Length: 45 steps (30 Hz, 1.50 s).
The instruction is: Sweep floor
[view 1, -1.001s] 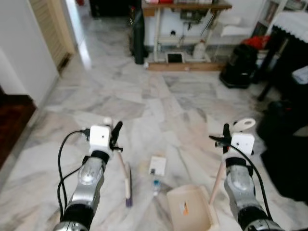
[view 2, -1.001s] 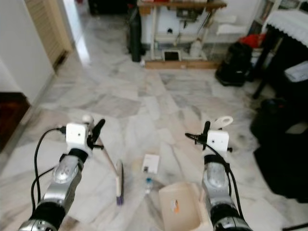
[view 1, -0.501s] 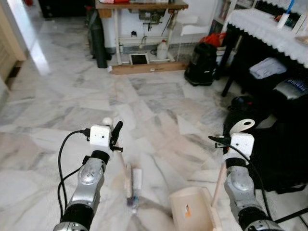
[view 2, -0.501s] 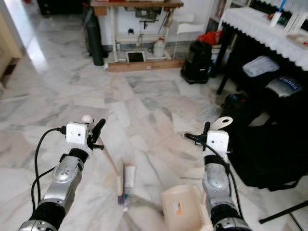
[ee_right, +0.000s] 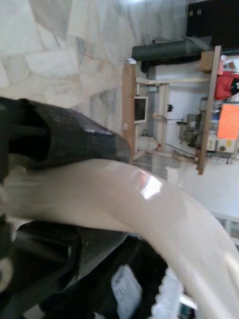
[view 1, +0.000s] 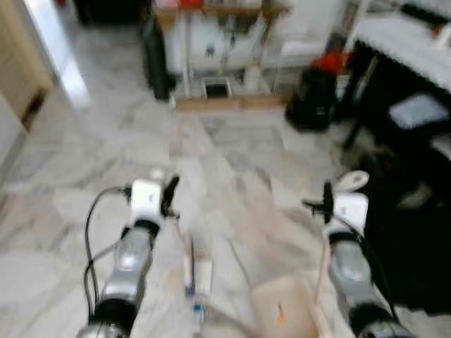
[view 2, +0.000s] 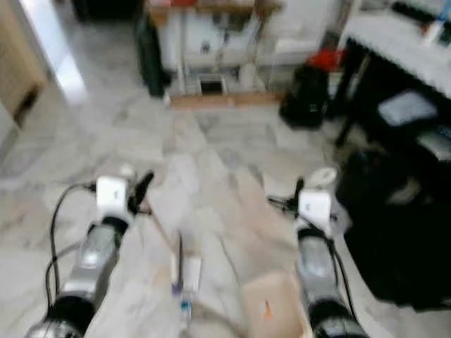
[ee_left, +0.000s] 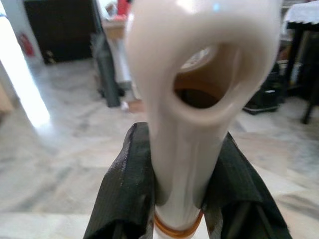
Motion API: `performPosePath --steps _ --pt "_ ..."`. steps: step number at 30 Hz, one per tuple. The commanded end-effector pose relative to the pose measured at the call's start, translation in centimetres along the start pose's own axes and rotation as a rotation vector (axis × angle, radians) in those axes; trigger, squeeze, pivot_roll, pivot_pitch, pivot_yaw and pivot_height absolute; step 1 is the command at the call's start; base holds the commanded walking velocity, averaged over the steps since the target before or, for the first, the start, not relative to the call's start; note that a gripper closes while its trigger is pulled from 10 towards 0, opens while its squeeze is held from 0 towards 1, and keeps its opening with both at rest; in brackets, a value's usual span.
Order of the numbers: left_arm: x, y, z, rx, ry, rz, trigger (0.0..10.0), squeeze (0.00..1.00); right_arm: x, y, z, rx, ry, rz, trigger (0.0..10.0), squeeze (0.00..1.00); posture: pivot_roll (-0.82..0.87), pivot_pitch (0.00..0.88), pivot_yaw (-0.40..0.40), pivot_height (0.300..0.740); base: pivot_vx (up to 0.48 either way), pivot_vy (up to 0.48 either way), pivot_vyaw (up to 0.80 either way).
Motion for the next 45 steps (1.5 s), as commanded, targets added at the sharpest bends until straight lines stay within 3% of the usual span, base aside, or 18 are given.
performPosePath --steps 1,18,25,35,42,45 --pt "1.4 -0.6 -0.5 -0.018 -0.061 -0.006 10.0 0.00 0.3 -1.0 -0.1 -0.039 -0.019 -0.018 10.0 0.00 0.01 0.000 -0.025 0.740 0.000 0.000 0.00" --pt "0.1 -0.3 0.0 -0.053 0.019 -0.057 10.0 0.00 -1.5 -1.5 0.1 -0.075 0.090 -0.021 10.0 0.00 0.03 0.000 -0.016 0.740 0.000 0.000 0.00" --pt "-0.9 0.2 0.8 -0.084 0.083 -0.086 10.0 0.00 -3.6 -2.1 0.1 -0.130 0.239 -0.073 10.0 0.00 0.04 0.000 -0.005 0.740 0.000 0.000 0.00" --pt "-0.6 0.1 0.8 -0.094 0.077 -0.076 10.0 0.00 -3.2 -2.1 -0.9 -0.111 0.258 -0.060 10.0 0.00 0.04 0.000 -0.004 0.740 0.000 0.000 0.00" --pt "-0.6 0.1 0.8 -0.102 0.085 -0.071 10.0 0.00 -4.4 -2.5 -0.8 -0.137 0.356 -0.012 10.0 0.00 0.05 0.000 -0.006 0.740 0.000 0.000 0.00" --pt "-0.7 -0.1 0.7 -0.116 0.091 -0.064 10.0 0.00 -5.3 -2.7 -0.3 -0.164 0.418 -0.049 10.0 0.00 0.03 0.000 -0.007 0.740 0.000 0.000 0.00"
Point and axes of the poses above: a point about 5 cm out from each wrist's last joint towards the gripper, its own z axis pointing back from the gripper into the wrist, its own x axis along the axis of the wrist's last joint, y = z × x, the point moved 5 cm from there along -z, pointing out of the wrist towards the gripper, and after that the axes turned 4 degrees about z, right-handed, at the moved point
